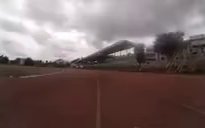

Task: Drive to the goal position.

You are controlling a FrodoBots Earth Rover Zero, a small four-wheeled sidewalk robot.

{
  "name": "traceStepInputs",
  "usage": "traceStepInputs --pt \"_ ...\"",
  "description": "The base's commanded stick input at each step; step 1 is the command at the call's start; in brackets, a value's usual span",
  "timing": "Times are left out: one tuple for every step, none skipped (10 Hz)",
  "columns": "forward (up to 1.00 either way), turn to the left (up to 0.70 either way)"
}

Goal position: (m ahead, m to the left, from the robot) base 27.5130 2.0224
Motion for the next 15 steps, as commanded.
traceStepInputs --pt "0.7 0.0" --pt "0.7 0.0" --pt "0.7 0.0" --pt "0.7 0.0" --pt "0.7 0.0" --pt "0.7 0.0" --pt "0.7 0.0" --pt "0.7 0.0" --pt "0.7 0.0" --pt "0.7 0.0" --pt "0.7 0.0" --pt "0.7 0.0" --pt "0.7 0.0" --pt "0.7 0.0" --pt "0.7 0.0"
